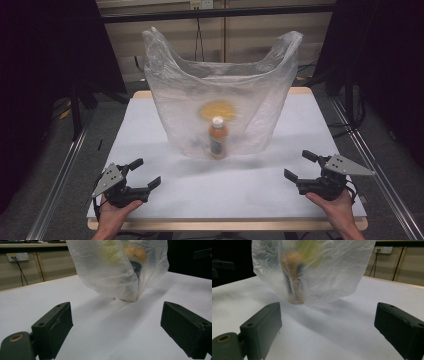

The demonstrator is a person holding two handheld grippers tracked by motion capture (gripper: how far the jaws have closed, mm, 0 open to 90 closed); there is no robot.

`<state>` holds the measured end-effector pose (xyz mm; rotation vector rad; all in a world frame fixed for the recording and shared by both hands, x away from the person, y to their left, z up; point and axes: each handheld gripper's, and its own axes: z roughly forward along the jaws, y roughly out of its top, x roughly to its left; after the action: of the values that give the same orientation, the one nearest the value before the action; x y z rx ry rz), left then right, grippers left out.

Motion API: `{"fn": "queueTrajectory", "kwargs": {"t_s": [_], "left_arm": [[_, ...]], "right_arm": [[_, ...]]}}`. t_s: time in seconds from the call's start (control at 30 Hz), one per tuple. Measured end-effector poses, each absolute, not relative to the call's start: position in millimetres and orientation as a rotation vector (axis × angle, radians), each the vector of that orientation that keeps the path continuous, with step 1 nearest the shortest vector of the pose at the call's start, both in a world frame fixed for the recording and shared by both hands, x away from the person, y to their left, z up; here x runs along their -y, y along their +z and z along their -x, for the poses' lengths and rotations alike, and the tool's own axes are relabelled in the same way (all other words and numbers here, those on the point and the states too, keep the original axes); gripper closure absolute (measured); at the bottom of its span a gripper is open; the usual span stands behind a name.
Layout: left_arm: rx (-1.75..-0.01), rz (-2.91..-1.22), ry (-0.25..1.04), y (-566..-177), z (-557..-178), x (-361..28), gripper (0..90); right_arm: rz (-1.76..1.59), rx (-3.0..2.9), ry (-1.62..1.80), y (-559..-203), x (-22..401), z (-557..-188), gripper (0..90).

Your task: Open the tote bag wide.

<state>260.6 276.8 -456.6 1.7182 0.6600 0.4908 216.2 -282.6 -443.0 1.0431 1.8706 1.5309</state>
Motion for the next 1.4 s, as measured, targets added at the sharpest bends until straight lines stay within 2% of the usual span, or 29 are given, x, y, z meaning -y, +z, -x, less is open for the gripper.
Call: {"fn": "queueTrajectory", "kwargs": {"t_s": [0.2, 0.23, 0.3, 0.33, 0.47, 0.57, 0.63, 0.83, 0.97, 1.03, 1.07, 1.1, 1.17, 1.3, 1.4], "left_arm": [[-0.653, -1.749, 0.494, -456.1, -259.6, -270.7, 14.2], [-0.657, -1.745, 0.493, -456.4, -259.2, -268.2, 15.9], [-0.652, -1.768, 0.497, -455.5, -258.7, -265.8, 15.8], [-0.664, -1.748, 0.482, -455.8, -258.4, -262.7, 19.6], [-0.642, -1.754, 0.476, -451.6, -260.5, -259.4, 22.7], [-0.626, -1.777, 0.465, -449.4, -262.0, -255.9, 23.2], [-0.625, -1.766, 0.473, -445.8, -264.3, -252.4, 23.4], [-0.612, -1.77, 0.469, -439.0, -273.2, -245.4, 26.5], [-0.606, -1.758, 0.393, -437.6, -275.1, -239.8, 32.5], [-0.61, -1.772, 0.381, -435.6, -276.3, -237.0, 37.5], [-0.584, -1.779, 0.325, -434.4, -277.8, -235.9, 40.2], [-0.595, -1.787, 0.371, -432.2, -277.2, -233.7, 41.8], [-0.579, -1.787, 0.358, -428.4, -277.7, -230.1, 43.6], [-0.575, -1.783, 0.316, -418.0, -284.5, -227.2, 54.4], [-0.57, -1.794, 0.312, -413.3, -289.6, -226.8, 59.7]], "right_arm": [[-1.023, -1.864, 1.554, -441.0, 281.5, -215.9, 10.1], [-1.023, -1.87, 1.549, -440.1, 280.3, -216.4, 14.4], [-1.017, -1.862, 1.529, -439.9, 279.7, -217.2, 14.6], [-1.035, -1.87, 1.556, -438.8, 278.2, -218.4, 17.5], [-1.017, -1.867, 1.565, -436.2, 275.5, -219.3, 22.7], [-1.037, -1.925, 1.541, -433.4, 272.9, -223.2, 25.1], [-1.048, -1.933, 1.532, -432.8, 270.1, -225.7, 31.0], [-1.005, -1.921, 1.581, -425.0, 264.8, -231.3, 39.5], [-1.024, -1.969, 1.588, -418.7, 260.0, -237.6, 44.7], [-1.015, -2.017, 1.596, -416.1, 253.5, -241.6, 52.2], [-1.002, -2.026, 1.6, -414.7, 251.1, -242.7, 55.1], [-0.997, -2.035, 1.602, -413.0, 249.1, -243.5, 57.9], [-0.995, -2.042, 1.615, -411.4, 247.3, -244.8, 59.7], [-0.979, -2.07, 1.637, -403.5, 239.9, -254.0, 73.2], [-0.978, -2.082, 1.643, -401.2, 236.4, -259.1, 77.2]]}}
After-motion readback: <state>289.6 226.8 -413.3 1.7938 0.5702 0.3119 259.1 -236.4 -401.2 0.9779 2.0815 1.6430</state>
